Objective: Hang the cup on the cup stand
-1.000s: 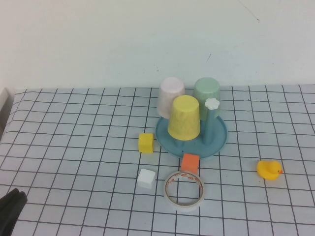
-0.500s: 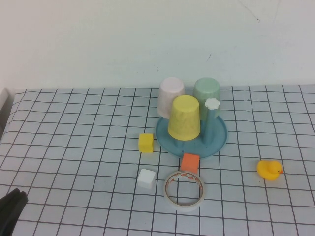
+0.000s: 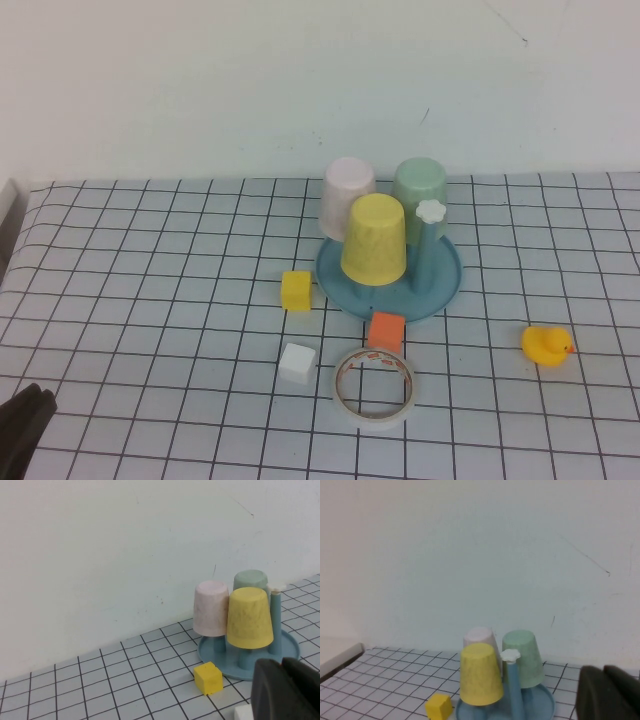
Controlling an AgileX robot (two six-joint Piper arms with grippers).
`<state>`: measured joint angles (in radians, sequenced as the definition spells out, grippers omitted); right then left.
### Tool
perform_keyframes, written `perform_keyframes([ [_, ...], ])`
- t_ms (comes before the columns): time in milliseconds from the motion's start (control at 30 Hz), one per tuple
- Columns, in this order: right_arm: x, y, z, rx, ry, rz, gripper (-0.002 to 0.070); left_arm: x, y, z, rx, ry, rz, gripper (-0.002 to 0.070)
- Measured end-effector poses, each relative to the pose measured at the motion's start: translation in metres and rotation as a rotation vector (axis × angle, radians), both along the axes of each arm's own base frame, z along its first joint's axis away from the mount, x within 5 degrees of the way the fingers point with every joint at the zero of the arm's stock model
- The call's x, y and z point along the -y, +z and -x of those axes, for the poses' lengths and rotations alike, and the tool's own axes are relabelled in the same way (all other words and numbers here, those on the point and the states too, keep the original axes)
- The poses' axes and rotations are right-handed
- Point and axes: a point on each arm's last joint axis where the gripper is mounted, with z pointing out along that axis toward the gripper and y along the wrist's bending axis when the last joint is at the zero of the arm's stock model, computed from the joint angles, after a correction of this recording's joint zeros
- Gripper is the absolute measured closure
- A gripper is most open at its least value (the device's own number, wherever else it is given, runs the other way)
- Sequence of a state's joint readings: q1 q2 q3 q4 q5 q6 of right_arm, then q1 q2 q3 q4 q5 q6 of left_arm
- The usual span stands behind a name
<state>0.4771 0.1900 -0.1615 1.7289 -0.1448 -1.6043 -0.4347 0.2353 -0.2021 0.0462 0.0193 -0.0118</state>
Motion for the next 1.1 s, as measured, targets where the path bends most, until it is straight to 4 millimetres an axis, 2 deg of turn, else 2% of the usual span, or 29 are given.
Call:
perform_keyframes([
  [267,0.008,-0.001,-0.003,0.07,-0.107,0.083,0.0674,0.0,0.0,0.0,0.0,0.0,0.0,0.0678],
  [367,0.009,-0.003,-0.003,0.082,-0.144,0.043,0.0675,0.0,0.0,0.0,0.0,0.0,0.0,0.0678],
  [500,0.013,-0.009,0.0,0.042,-0.208,0.084,0.0675,0.0,0.0,0.0,0.0,0.0,0.0,0.0677],
  [767,0.029,-0.03,0.016,-0.145,-0.469,0.171,0.0675,0.0,0.0,0.0,-0.002,0.0,-0.001,0.0677],
  [900,0.033,-0.041,0.018,-0.202,-0.546,0.178,0.0675,0.0,0.0,0.0,-0.002,0.0,-0.001,0.0677],
  [1100,0.035,-0.081,0.014,-0.328,-0.543,0.191,0.0675,0.0,0.0,0.0,-0.002,0.0,-0.001,0.0677],
])
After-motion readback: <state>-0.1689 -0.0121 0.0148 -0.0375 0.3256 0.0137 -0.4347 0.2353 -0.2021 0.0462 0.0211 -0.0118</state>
